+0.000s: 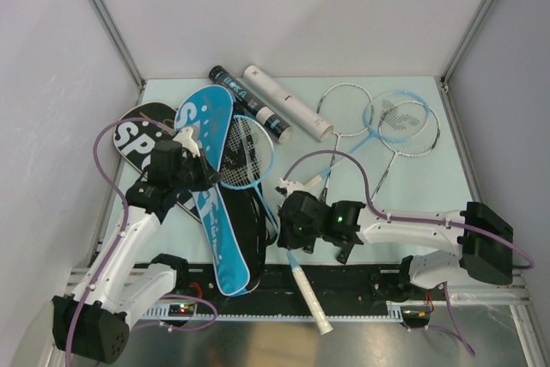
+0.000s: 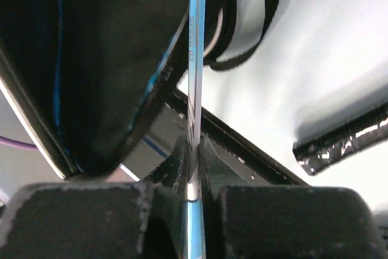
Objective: Pack up the badminton gear
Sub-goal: Place the racket in the racket bag.
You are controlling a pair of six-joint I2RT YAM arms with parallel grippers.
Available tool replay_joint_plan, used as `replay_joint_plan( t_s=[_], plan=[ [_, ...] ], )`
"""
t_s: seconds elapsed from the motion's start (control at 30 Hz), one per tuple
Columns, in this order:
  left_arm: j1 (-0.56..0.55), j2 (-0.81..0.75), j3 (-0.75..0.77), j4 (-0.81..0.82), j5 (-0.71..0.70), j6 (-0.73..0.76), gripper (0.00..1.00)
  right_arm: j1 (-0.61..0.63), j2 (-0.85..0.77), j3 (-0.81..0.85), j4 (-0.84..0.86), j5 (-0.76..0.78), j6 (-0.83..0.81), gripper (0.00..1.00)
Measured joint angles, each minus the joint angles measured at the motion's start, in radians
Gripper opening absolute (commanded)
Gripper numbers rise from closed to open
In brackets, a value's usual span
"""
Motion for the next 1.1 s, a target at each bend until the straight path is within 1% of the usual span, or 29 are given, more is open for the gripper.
replay_joint_plan(
  t_s=[0.17,0.33,0.5,0.63,0.77,0.87,1.1],
  plan=[
    [0.001,0.016,-0.013,0.032,0.043,-0.023,0.0,-0.076,0.063,0.066,0.052,-0.053,-0.016,0.0],
    [0.005,0.016,-0.049,0.086,0.072,-0.061,0.0,-0.175,0.198,0.152,0.155,-0.183,-0.034,0.0],
    [0.013,0.014,-0.075,0.118,0.082,-0.089,0.0,-0.202,0.348,0.245,0.249,-0.3,-0.058,0.0],
    [0.01,0.01,-0.09,0.111,0.117,-0.099,0.0,-0.236,0.435,0.286,0.342,-0.35,-0.055,0.0],
    [0.01,0.009,-0.09,0.108,0.135,-0.1,0.0,-0.264,0.46,0.288,0.381,-0.388,-0.06,0.0],
    [0.01,0.009,-0.09,0.108,0.138,-0.1,0.0,-0.264,0.46,0.289,0.389,-0.402,-0.069,0.0],
    [0.01,-0.006,-0.099,0.109,0.143,-0.128,0.0,-0.265,0.474,0.291,0.451,-0.395,-0.048,0.0]
  ],
)
